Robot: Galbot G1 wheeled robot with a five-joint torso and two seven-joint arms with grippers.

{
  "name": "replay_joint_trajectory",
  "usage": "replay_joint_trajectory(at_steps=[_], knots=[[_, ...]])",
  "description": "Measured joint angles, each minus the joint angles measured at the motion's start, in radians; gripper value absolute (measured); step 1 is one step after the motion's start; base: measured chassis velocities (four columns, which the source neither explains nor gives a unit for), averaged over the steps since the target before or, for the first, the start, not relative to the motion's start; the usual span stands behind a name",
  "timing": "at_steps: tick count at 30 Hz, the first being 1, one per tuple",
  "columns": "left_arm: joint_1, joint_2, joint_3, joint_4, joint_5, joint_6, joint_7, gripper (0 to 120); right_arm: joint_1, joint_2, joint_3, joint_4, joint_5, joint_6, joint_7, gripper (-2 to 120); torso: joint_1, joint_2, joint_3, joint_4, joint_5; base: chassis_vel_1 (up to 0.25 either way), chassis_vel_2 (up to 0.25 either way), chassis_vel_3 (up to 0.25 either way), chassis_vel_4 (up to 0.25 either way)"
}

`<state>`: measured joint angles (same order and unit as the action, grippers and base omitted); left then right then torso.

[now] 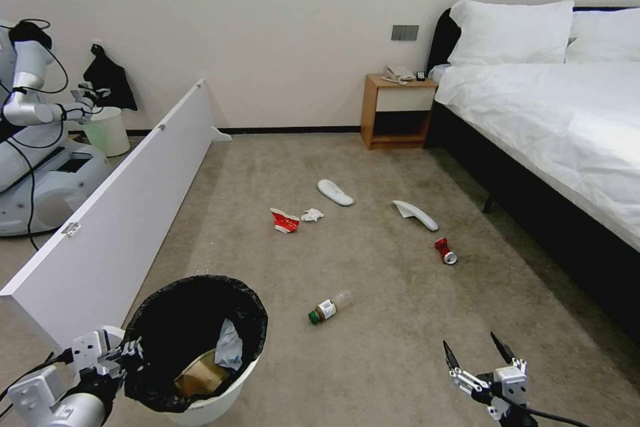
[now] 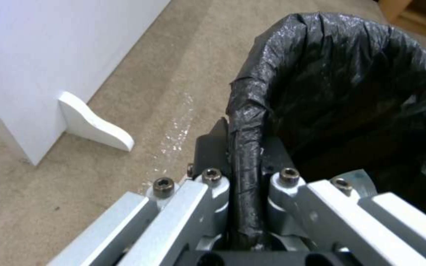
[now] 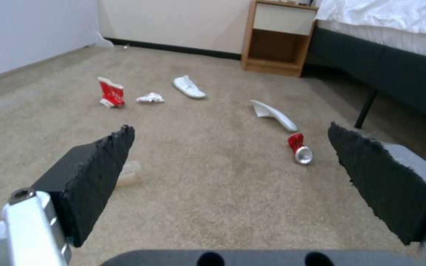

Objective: Pick up the trash bin, then pick up the garbage from the floor and place it into the trash bin.

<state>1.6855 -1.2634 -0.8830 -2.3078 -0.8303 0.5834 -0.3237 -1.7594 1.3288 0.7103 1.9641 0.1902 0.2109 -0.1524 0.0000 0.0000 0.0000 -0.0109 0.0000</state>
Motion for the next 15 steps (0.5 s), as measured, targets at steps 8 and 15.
replay_joint_trajectory(at_steps=[8,15], knots=[[-0.002,0.010,0.010,-0.002,-0.001,0.001,0.001,4,-0.006,0.006,0.004,-0.004,0.000,0.006,-0.012,100,0.000,0.000,0.000,0.0000,0.0000,0.000,0.000,0.000,0.000],[-0.005,0.018,0.009,-0.013,-0.013,0.002,0.001,4,-0.002,0.012,0.016,-0.003,0.002,0.006,-0.013,100,0.000,0.000,0.000,0.0001,0.0000,-0.049,0.057,0.055,-0.059]])
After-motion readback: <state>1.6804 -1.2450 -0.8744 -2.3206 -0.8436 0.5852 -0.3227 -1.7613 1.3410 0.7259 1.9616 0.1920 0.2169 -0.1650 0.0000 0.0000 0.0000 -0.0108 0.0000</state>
